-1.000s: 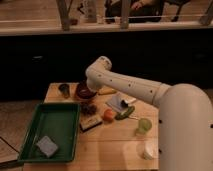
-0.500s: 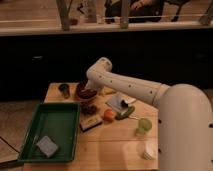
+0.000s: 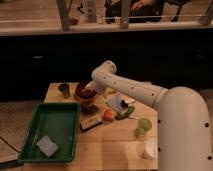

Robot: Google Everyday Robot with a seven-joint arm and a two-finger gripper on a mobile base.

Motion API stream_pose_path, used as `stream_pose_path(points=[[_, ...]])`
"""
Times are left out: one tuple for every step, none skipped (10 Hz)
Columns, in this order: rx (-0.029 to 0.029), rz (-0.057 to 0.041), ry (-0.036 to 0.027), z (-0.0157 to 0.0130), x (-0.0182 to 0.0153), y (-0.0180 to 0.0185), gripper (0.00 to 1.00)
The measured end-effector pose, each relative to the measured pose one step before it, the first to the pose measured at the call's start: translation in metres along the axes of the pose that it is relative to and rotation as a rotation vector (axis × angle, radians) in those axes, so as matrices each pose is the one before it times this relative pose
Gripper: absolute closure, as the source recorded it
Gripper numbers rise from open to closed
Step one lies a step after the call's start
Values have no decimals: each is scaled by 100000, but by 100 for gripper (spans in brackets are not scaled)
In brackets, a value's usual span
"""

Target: Stack bowls into tray

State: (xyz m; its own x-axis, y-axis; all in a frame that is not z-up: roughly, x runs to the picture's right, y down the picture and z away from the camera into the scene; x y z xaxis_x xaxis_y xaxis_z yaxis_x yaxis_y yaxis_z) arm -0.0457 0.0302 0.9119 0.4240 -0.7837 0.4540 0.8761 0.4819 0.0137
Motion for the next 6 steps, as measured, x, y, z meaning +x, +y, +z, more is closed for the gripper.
stream_pose_path(points=[[754, 1113, -1413, 843, 74, 137, 20], [644, 1272, -1090, 575, 170, 219, 20], [493, 1101, -928, 397, 209, 223, 20], [226, 727, -906, 350, 178, 128, 20], [-133, 446, -1053, 384, 102, 13, 20], [-177, 128, -994, 388, 32, -133, 21]])
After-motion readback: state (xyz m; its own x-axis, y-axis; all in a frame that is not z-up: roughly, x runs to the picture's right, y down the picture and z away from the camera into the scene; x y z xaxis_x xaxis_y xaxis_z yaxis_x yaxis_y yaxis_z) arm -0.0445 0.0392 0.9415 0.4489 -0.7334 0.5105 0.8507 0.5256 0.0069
